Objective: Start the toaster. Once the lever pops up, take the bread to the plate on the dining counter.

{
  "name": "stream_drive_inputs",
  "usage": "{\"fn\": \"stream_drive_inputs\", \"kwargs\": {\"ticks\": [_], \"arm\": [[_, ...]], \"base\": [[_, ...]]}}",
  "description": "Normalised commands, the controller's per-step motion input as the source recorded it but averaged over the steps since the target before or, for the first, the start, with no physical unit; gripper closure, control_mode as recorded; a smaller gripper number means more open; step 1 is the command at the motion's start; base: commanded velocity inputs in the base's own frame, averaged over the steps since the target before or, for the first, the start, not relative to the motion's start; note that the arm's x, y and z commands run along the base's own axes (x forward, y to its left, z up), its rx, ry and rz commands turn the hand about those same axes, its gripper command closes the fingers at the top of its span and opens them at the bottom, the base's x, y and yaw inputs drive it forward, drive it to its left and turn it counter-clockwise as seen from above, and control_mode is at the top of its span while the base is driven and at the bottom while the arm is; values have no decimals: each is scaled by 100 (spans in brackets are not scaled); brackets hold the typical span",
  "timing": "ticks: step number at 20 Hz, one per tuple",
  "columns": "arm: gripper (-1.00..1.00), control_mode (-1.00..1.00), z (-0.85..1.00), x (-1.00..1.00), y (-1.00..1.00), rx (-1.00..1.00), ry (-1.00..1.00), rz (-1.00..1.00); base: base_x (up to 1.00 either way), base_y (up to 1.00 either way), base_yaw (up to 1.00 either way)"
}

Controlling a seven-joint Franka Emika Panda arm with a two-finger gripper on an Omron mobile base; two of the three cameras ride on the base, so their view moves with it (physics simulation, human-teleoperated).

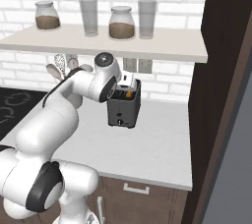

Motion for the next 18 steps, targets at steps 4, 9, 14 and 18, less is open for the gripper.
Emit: {"fn": "stream_drive_inputs", "kwargs": {"ticks": [4, 9, 14, 18], "arm": [[-100, -100, 0, 24, 5, 0, -10, 0], [-100, -100, 0, 8, 0, -1, -2, 0], [-100, -100, 0, 0, 0, 0, 0, 0], [-100, -100, 0, 0, 0, 0, 0, 0]], "base": [[0, 0, 0], [0, 0, 0], [0, 0, 0], [0, 0, 0]]}}
